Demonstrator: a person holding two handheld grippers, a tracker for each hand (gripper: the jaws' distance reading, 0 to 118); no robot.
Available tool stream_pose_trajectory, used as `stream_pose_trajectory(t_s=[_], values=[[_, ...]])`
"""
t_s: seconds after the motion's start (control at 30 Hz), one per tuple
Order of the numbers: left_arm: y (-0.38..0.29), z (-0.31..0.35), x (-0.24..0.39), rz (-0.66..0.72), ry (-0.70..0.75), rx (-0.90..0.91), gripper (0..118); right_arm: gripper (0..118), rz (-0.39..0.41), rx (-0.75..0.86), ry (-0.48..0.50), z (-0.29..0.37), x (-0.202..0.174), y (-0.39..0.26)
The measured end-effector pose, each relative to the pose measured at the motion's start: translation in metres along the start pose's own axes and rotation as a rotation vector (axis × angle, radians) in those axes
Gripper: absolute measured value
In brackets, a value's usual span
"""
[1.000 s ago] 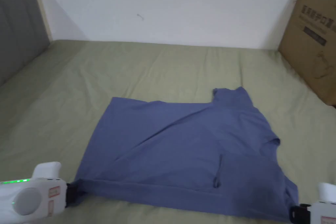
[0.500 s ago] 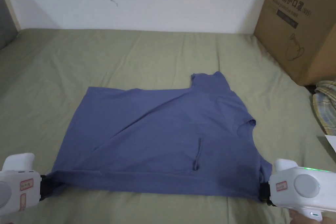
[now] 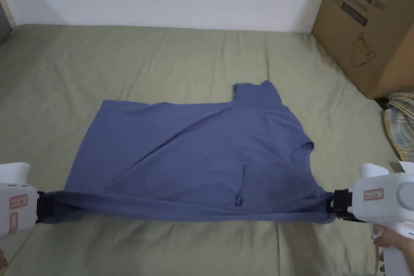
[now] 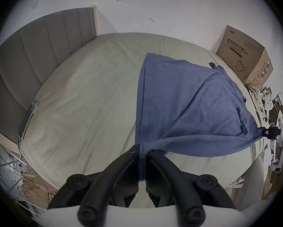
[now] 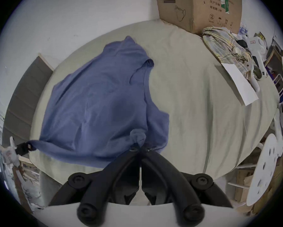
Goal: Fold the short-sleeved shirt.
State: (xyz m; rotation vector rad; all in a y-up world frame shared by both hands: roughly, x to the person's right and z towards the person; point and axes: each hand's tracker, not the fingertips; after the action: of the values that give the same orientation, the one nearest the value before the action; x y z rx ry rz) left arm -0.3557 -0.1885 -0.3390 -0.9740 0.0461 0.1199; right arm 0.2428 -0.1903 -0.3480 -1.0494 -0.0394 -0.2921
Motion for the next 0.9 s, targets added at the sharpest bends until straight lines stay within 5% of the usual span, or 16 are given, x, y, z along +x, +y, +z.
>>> stream_pose_trajectory(t_s=[0.47,0.5,0.53,0.6,0.63,0.8,0.9], values=[[0.095,-0.105,0.023,-0.096,0.099,-0.1,5,1,-0.004,-0.093,-0.04,-0.09,-0.024,0.113],[0.095,-0.107,0.023,-0.092,0.099,-0.103,12,3,0.009,-0.122,-0.049,-0.095,-0.026,0.112],[0.094,-0.108,0.023,-0.088,0.095,-0.111,46,16,0.031,-0.147,-0.076,-0.099,-0.028,0.112],[0.09,-0.105,0.02,-0.083,0.073,-0.126,113,62,0.066,-0.13,-0.126,-0.097,-0.029,0.108],[0.089,-0.098,0.019,-0.09,0.06,-0.106,118,71,0.073,-0.109,-0.128,-0.091,-0.031,0.105],[0.083,-0.052,0.01,-0.077,0.061,-0.036,111,69,0.106,0.008,-0.087,-0.044,-0.033,0.097],[0.064,-0.021,0.006,-0.045,0.007,0.006,50,27,0.124,0.069,-0.067,-0.016,-0.033,0.088]])
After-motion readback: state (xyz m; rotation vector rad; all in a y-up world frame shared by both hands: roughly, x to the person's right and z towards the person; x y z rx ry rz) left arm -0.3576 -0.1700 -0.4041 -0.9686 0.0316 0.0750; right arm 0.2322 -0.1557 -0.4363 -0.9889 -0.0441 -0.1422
